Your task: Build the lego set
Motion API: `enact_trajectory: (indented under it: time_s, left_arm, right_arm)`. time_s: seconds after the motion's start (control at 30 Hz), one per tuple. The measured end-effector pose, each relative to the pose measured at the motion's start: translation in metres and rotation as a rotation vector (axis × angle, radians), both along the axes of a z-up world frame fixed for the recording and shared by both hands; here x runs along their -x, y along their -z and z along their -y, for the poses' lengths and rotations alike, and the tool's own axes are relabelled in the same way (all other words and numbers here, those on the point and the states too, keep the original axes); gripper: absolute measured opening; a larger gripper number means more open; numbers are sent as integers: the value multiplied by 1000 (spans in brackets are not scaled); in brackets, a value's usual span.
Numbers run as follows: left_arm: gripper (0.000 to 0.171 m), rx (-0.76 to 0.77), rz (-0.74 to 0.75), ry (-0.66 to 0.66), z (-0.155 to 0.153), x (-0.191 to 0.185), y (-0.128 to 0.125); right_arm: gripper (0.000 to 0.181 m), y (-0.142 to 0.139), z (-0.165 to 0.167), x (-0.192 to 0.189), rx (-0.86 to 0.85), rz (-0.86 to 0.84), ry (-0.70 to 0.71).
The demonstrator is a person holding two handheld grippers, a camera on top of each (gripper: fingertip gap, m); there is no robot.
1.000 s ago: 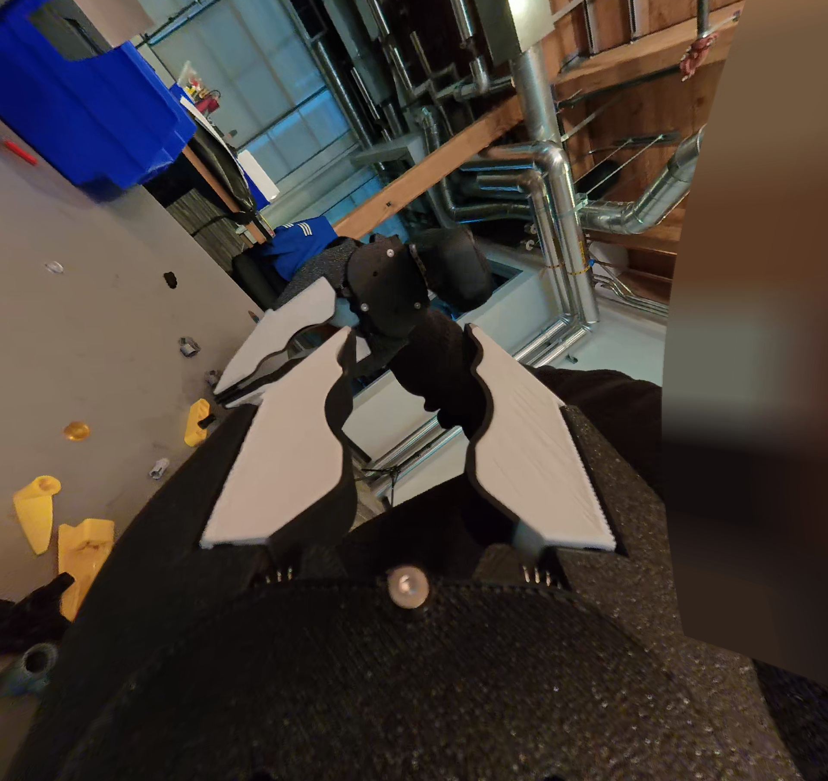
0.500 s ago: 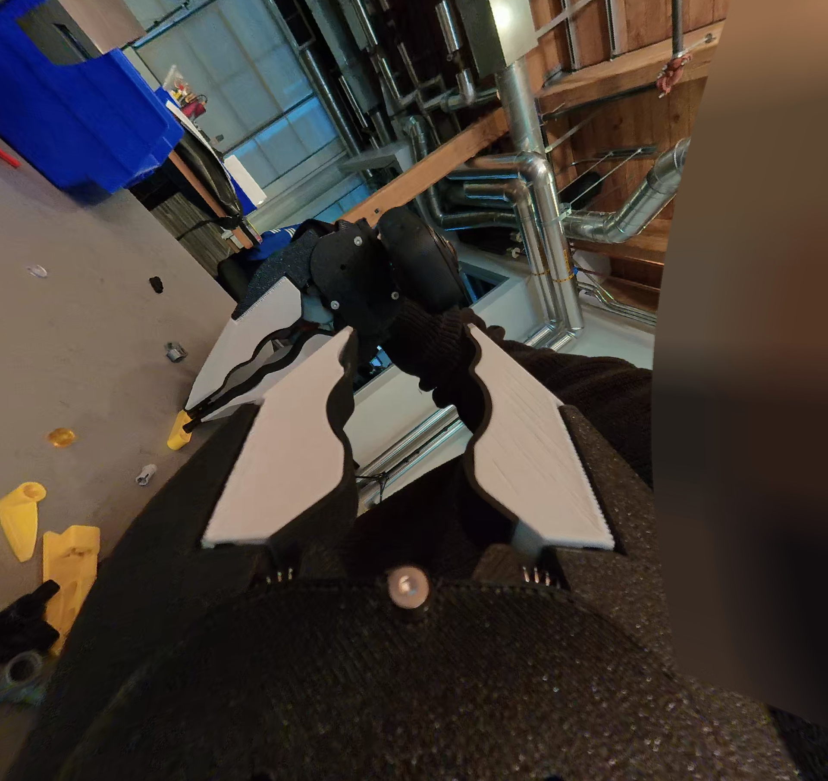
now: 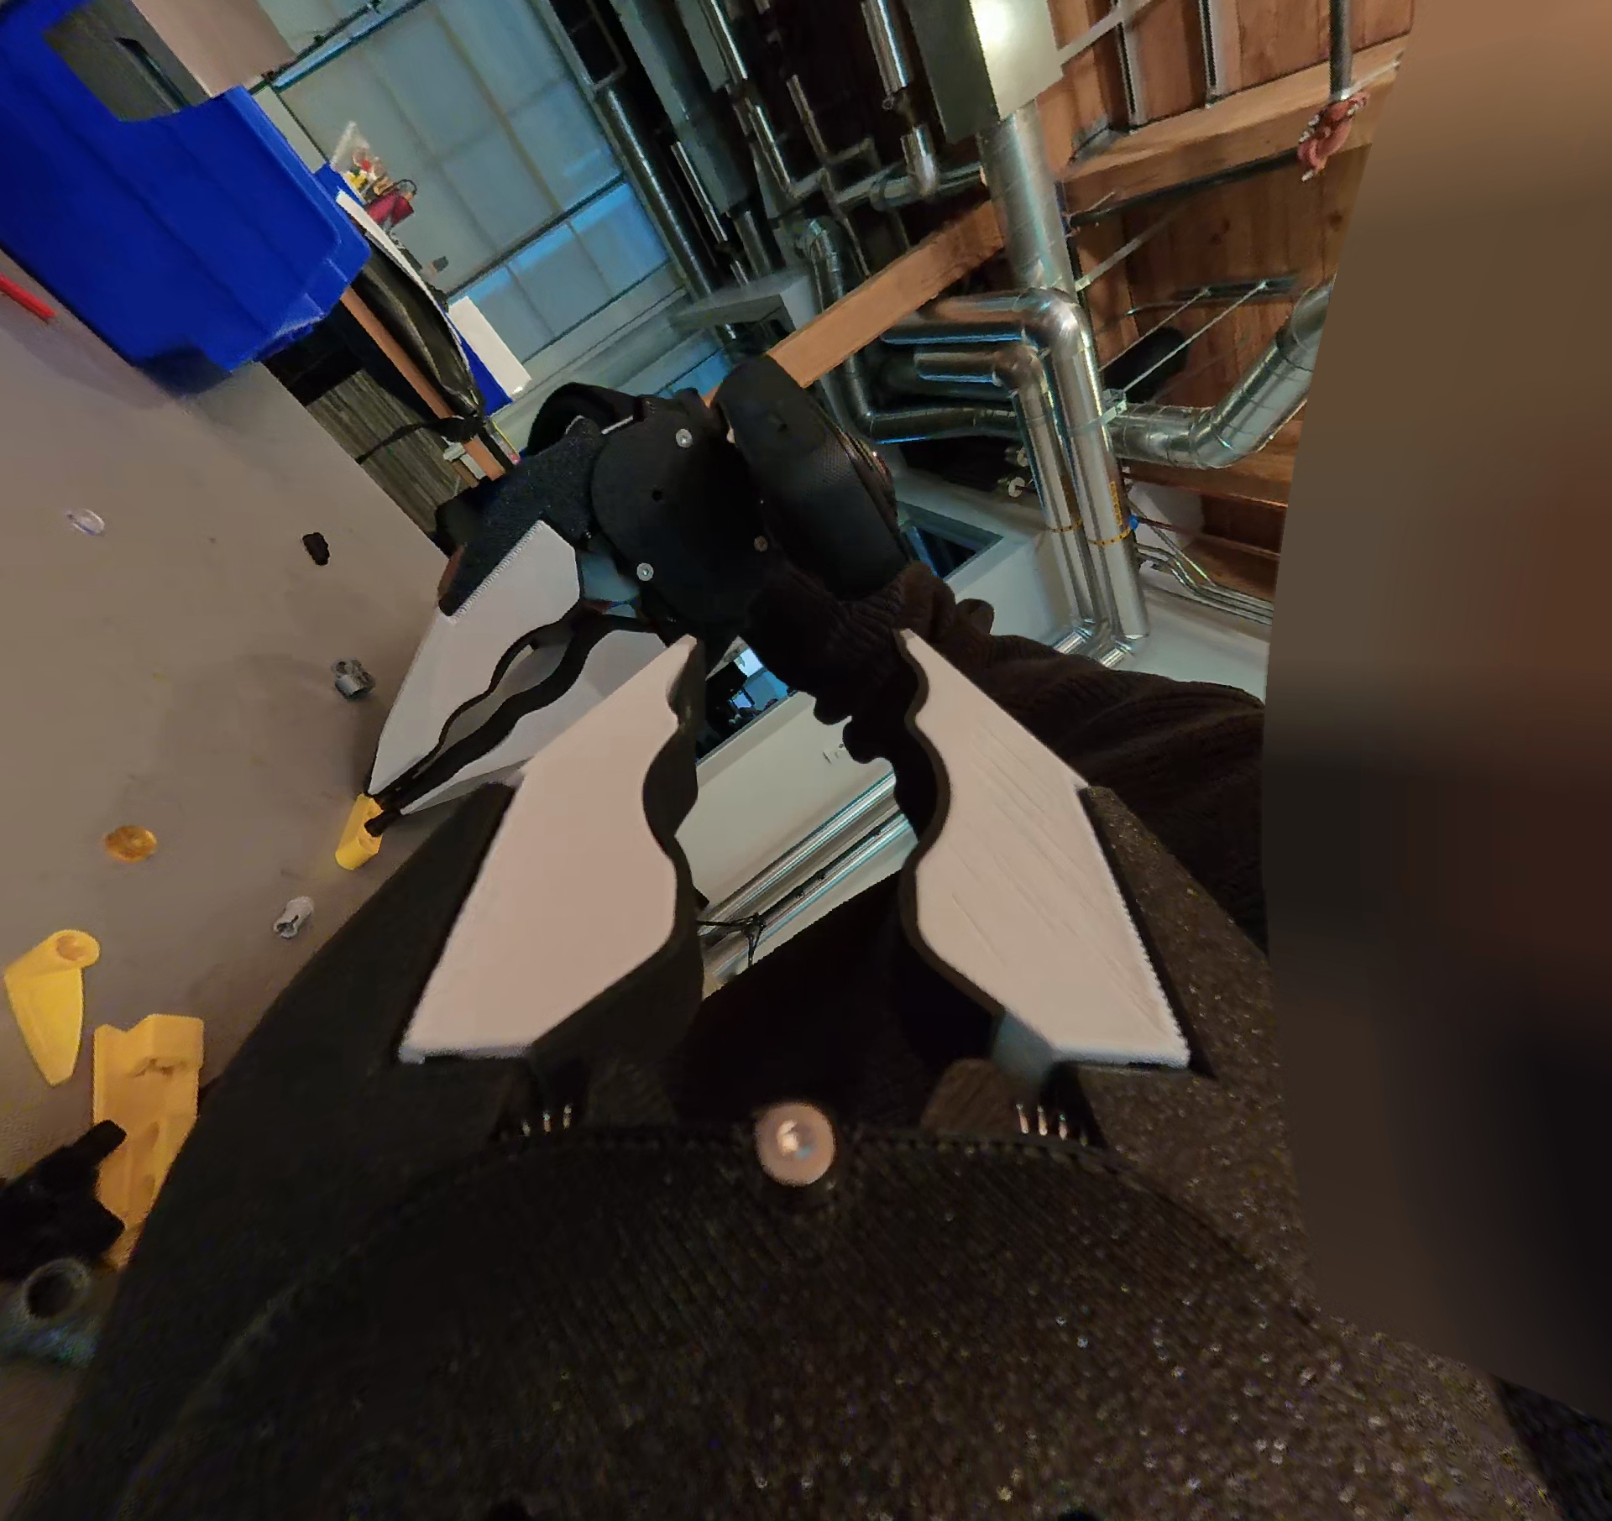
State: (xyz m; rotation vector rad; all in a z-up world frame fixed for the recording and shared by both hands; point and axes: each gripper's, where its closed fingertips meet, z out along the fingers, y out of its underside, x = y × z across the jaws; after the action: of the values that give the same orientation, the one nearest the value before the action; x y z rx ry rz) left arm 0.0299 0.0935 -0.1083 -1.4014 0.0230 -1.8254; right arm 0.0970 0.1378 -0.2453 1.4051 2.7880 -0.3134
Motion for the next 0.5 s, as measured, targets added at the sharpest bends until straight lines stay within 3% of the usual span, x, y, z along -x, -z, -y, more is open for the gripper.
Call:
enact_trajectory:
  time_s: [0.27, 0.5]
  left_arm:
    - [40, 0, -2, 0, 0, 0, 0]
    - [40, -1, 14, 10, 1, 0, -1]
  right_arm:
    - [4, 1, 0, 1, 55, 10, -1]
    - [5, 1, 0, 1, 14, -134, 62]
